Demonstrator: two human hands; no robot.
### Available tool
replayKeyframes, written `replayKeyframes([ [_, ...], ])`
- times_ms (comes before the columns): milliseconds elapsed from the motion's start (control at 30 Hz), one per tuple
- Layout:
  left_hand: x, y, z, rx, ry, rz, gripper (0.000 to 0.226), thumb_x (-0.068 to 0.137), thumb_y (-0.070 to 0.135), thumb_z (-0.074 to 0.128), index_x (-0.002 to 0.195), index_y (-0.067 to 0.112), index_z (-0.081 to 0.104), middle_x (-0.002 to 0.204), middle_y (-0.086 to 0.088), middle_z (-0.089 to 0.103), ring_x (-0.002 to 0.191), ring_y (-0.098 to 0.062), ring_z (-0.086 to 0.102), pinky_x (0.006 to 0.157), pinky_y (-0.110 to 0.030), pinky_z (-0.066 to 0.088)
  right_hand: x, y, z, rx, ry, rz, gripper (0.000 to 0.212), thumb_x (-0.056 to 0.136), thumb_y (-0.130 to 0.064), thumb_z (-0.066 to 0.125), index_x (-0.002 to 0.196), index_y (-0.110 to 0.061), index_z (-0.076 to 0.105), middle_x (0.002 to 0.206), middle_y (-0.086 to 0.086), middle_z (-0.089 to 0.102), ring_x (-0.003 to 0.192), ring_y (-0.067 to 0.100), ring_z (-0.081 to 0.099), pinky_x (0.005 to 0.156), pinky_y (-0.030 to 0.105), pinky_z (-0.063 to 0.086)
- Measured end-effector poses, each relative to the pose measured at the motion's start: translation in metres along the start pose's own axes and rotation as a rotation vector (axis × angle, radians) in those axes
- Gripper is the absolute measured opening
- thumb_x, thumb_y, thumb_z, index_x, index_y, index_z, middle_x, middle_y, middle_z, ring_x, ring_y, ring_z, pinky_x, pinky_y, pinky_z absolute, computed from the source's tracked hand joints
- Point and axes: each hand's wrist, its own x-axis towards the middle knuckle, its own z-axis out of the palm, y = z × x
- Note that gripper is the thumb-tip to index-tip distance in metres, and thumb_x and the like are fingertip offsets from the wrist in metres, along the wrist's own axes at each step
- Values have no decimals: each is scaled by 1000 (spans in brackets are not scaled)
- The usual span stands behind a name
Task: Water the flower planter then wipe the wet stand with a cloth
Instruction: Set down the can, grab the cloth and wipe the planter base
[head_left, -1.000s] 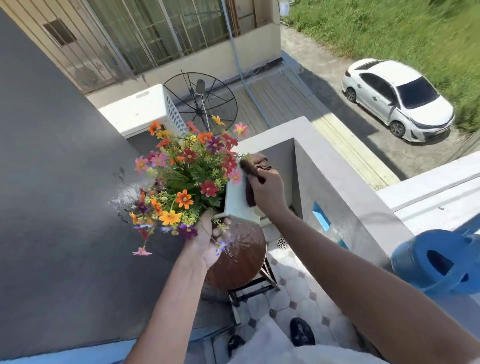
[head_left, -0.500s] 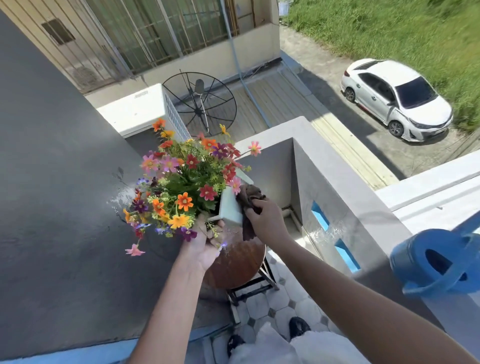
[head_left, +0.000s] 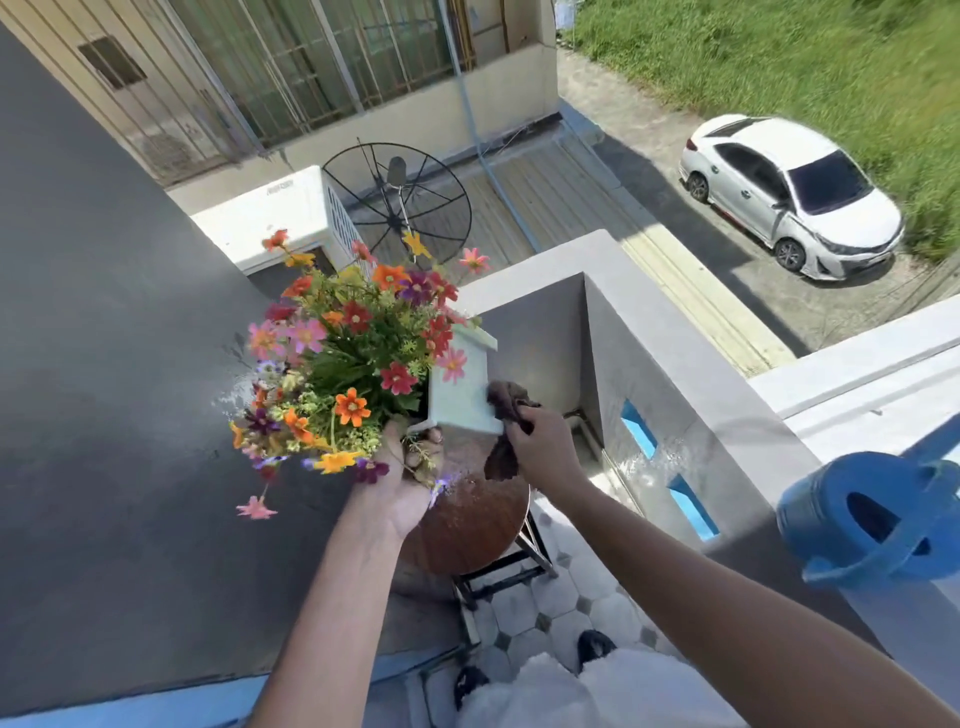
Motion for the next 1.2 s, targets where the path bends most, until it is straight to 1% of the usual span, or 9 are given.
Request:
replayKeyframes([
  [100, -1, 11, 4, -31, -18, -10, 37, 101, 16, 34, 66, 11, 44, 50, -3, 47, 28, -5, 38, 27, -11, 24, -3, -6, 4, 7, 65, -15, 20, 90, -6, 54, 75, 2, 65, 73, 17, 63, 65, 32, 58, 61, 42, 48],
  [200, -2, 12, 4, -61, -61, -38, 34, 99, 12, 32, 67, 13, 43, 50, -3, 47, 28, -5, 36, 27, -13, 24, -3, -21, -5, -3, 129, -50, 18, 93, -7, 55, 78, -2, 64, 83, 11, 55, 64, 14, 51, 59, 12, 42],
  [233, 0, 11, 4, -56, -51, -32, 33, 99, 11, 32, 68, 12, 44, 49, -3, 48, 29, -6, 37, 27, -13, 25, -3, -26, -7, -6, 135, -77, 18, 92, -7, 55, 76, -7, 62, 84, 10, 53, 62, 12, 48, 57, 11, 38],
  [300, 3, 2, 4, 15, -8, 7, 30, 101, 13, 35, 73, 10, 47, 48, -3, 51, 32, -5, 41, 28, -13, 28, -2, -37, -7, -5, 72, -132, 20, 91, -8, 57, 71, -9, 61, 74, 7, 54, 59, 15, 46, 53, 20, 27],
  [500, -3, -17, 3, 98, 55, -18, 32, 102, 17, 38, 75, 7, 52, 55, -5, 46, 30, -6, 40, 30, -13, 29, 9, -67, 3, 332, -20, -85, 34, 85, -32, 56, 78, 1, 65, 63, -1, 50, 62, 12, 44, 59, 32, 34],
  [667, -11, -20, -3, 88, 31, -70, 26, 103, 17, 39, 83, 6, 52, 48, -6, 54, 31, -5, 43, 31, -11, 26, 31, -72, -13, 160, 80, -241, 26, 89, -8, 58, 64, -2, 57, 57, 0, 47, 58, 15, 40, 53, 29, 29],
  [867, -12, -7, -12, 51, -37, -66, 28, 103, 17, 38, 84, 3, 54, 52, -7, 53, 34, -7, 46, 31, -14, 33, 49, -28, -24, -29, 110, -120, 20, 91, 0, 58, 76, 10, 67, 72, 20, 60, 70, 23, 49, 60, 22, 23],
  [1033, -11, -2, -7, 193, -10, -66, 19, 96, 10, 41, 87, 5, 57, 62, -6, 50, 34, -5, 39, 29, -16, 34, 48, -37, -14, 33, 214, -114, 31, 88, 4, 52, 61, -8, 45, 72, 11, 48, 63, 23, 40, 48, 16, 29],
  [1200, -13, -5, -1, 264, -7, -6, 18, 99, 11, 43, 86, 8, 55, 51, -4, 53, 31, -6, 40, 30, -15, 33, 44, -60, -15, 91, 261, -216, 18, 90, -1, 55, 77, 10, 62, 75, 15, 53, 71, 24, 44, 62, 31, 28],
])
